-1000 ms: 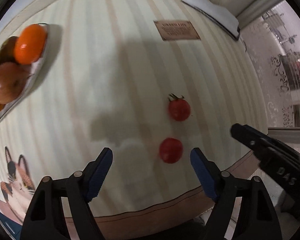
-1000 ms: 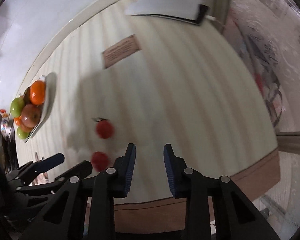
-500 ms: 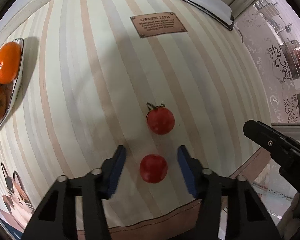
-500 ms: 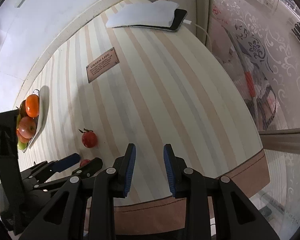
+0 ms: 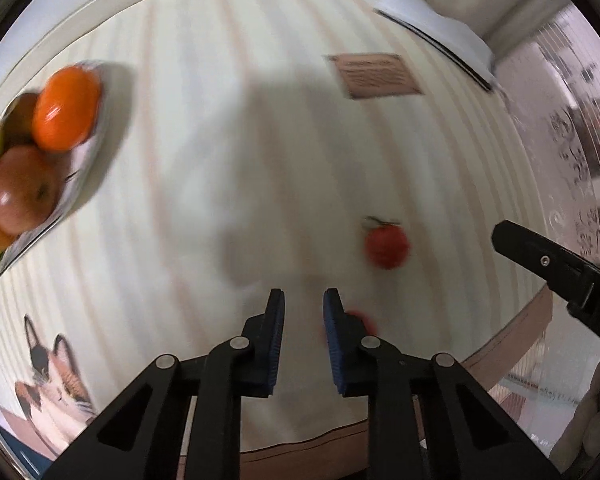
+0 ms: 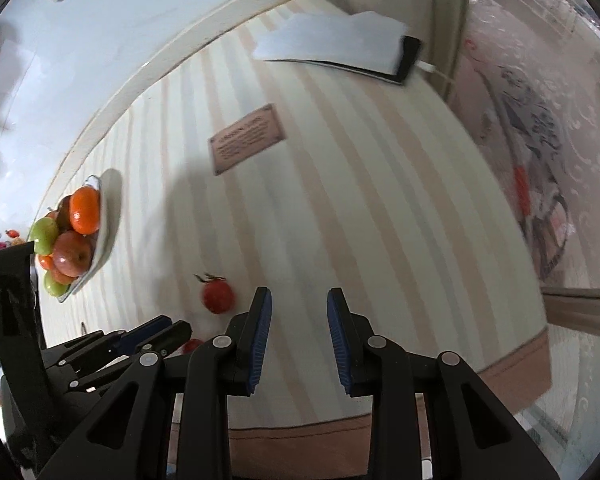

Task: Organize fruits
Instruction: 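Grasp a red tomato with the left tool while the right tool grasps the other, then carry both tomatoes in both tools over the plate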

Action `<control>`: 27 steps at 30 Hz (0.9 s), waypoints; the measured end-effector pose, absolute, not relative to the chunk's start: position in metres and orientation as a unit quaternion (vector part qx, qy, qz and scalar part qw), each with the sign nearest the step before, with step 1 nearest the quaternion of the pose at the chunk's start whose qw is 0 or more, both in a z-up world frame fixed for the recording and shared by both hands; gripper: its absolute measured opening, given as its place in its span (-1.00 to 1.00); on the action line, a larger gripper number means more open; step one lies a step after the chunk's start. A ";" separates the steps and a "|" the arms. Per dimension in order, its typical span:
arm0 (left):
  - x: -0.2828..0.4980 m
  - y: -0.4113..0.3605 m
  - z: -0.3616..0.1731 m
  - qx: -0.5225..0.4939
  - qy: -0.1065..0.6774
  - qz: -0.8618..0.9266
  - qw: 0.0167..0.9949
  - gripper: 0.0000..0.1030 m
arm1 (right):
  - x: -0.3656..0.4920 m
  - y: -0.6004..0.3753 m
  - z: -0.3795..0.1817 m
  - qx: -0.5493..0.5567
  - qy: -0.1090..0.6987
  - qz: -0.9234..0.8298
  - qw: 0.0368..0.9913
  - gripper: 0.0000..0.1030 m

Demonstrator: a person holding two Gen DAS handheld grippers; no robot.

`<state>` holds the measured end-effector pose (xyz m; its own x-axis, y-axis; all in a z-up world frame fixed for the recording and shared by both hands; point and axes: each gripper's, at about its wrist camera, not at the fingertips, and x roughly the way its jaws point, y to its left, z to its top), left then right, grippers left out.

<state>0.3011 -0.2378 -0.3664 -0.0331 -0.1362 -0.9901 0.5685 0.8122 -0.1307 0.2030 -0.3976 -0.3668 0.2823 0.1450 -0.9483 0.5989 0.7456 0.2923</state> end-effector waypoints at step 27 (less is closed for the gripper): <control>0.309 -0.218 -0.364 0.072 0.729 -0.283 0.619 -0.20 | 0.213 -0.374 -0.385 0.306 0.609 -0.111 0.724 -0.47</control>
<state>0.3092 -0.2175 -0.3641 -0.2232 -0.2456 -0.9433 0.4544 0.8299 -0.3237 0.2129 -0.3737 -0.3851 0.2343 0.2114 -0.9489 0.5328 0.7885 0.3072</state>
